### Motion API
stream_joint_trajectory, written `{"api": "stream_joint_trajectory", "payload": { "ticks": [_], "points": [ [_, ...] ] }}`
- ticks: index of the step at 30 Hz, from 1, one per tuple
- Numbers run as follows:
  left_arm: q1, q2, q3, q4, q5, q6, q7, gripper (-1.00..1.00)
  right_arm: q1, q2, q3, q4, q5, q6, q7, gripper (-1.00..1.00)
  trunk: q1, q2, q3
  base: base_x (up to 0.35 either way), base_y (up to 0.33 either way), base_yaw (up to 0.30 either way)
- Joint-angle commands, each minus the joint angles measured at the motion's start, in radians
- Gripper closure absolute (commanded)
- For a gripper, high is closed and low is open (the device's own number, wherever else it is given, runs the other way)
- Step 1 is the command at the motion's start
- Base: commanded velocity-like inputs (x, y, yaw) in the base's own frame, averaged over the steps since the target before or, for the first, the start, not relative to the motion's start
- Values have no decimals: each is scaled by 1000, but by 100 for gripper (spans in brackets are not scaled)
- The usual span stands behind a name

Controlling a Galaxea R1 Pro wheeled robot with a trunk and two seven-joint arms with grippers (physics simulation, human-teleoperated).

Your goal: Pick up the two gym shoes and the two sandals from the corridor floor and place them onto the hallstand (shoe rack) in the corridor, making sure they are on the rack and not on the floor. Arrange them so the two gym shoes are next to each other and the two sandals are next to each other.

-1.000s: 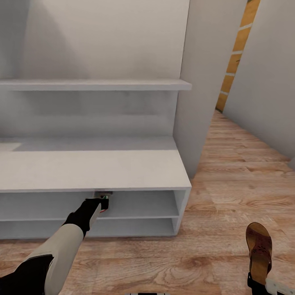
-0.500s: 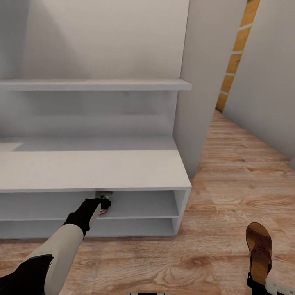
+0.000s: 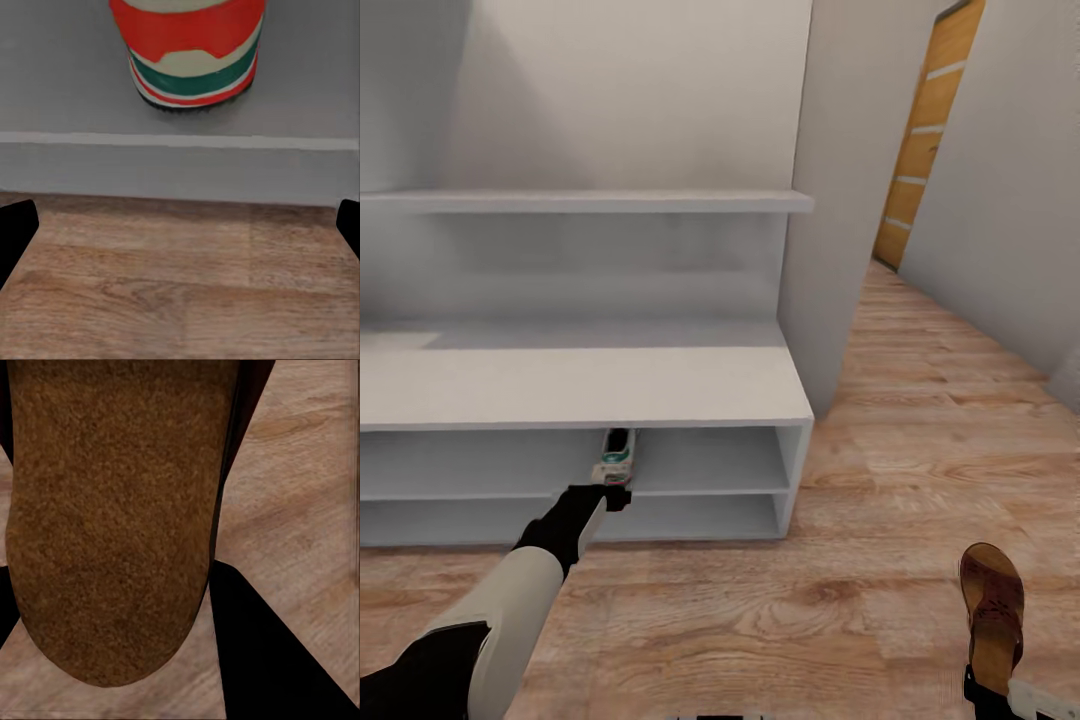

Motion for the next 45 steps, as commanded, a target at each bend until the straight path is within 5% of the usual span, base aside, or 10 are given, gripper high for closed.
{"api": "stream_joint_trajectory", "payload": {
  "ticks": [1, 8, 18, 26, 28, 29, 32, 35, 41, 45],
  "points": [
    [0, -1, 7, -2, -10, 5, -3, -100, -1, 0, 2, 1, -12, -4, 4, 100, -1, 0, -1, -334, 0, 0],
    [19, 5, 7, 4, -9, -87, -4, -100, -1, 0, 2, 1, -12, -4, 4, 100, -1, 0, -1, -335, 0, 0],
    [177, 18, 11, 1, -9, -269, -56, -100, -1, 1, 2, 1, -12, -4, 4, 100, -1, 0, -1, -243, 0, 0],
    [364, 48, 14, 5, -5, -460, -237, -100, -1, 1, 3, 1, -12, -4, 4, 100, -1, 0, -1, -17, 0, 0],
    [411, 58, 15, 9, -3, -495, -313, -100, -1, 1, 3, 1, -12, -4, 4, 100, -1, 0, -1, -2, 0, 0],
    [474, 74, 17, 15, -1, -551, -425, -100, -1, 1, 3, 2, -12, -4, 4, 100, -1, 0, -1, 0, 0, 0],
    [510, 87, 17, 17, 3, -587, -477, -100, -1, 1, 3, 2, -11, -4, 4, 100, -1, 0, -1, 0, 0, 0],
    [556, 109, 20, 18, 43, -615, -524, -100, -1, 1, 3, 2, -10, -4, 5, 100, -1, 0, -1, 0, 0, 0],
    [607, 197, 41, 22, 198, -630, -615, -100, -1, 1, 3, 2, -9, -5, 6, 100, -1, 0, -1, 0, 0, 0],
    [622, 209, 42, 30, 225, -635, -626, -100, -1, 10, 5, 2, -9, -5, 5, 100, -1, 0, -1, 0, 0, 0]
  ]
}}
